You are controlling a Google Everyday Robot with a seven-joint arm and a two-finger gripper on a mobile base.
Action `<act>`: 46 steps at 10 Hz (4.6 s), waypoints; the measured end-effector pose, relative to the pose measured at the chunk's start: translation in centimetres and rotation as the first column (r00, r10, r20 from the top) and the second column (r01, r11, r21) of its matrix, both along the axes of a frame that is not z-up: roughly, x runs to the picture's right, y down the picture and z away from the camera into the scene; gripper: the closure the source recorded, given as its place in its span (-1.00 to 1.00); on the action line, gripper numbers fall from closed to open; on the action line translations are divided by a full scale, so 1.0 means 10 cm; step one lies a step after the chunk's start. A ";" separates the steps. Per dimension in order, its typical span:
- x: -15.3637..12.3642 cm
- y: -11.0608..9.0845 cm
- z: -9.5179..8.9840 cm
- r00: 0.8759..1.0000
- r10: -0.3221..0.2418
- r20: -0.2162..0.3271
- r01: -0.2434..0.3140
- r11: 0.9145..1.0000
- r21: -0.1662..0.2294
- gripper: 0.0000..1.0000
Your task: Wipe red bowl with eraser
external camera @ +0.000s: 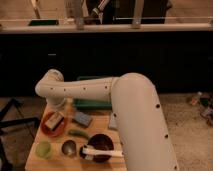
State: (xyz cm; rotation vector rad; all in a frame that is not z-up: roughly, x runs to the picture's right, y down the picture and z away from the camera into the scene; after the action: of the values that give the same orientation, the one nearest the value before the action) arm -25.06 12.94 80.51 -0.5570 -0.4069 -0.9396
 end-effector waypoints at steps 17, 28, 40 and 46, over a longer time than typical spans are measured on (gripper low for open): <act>-0.02 0.17 0.22 0.983 -0.053 -0.176 0.069 0.994 0.087 1.00; -0.20 0.24 0.26 0.992 -0.105 -0.071 0.108 0.993 0.047 1.00; -0.64 0.10 0.28 0.991 -0.136 -0.001 0.135 0.989 0.052 1.00; -0.06 0.25 0.25 0.993 -0.117 -0.012 0.117 0.993 -0.017 1.00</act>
State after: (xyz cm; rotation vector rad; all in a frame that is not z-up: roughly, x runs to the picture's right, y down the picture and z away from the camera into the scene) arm -25.68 15.49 83.05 -0.6063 -0.3733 -1.0455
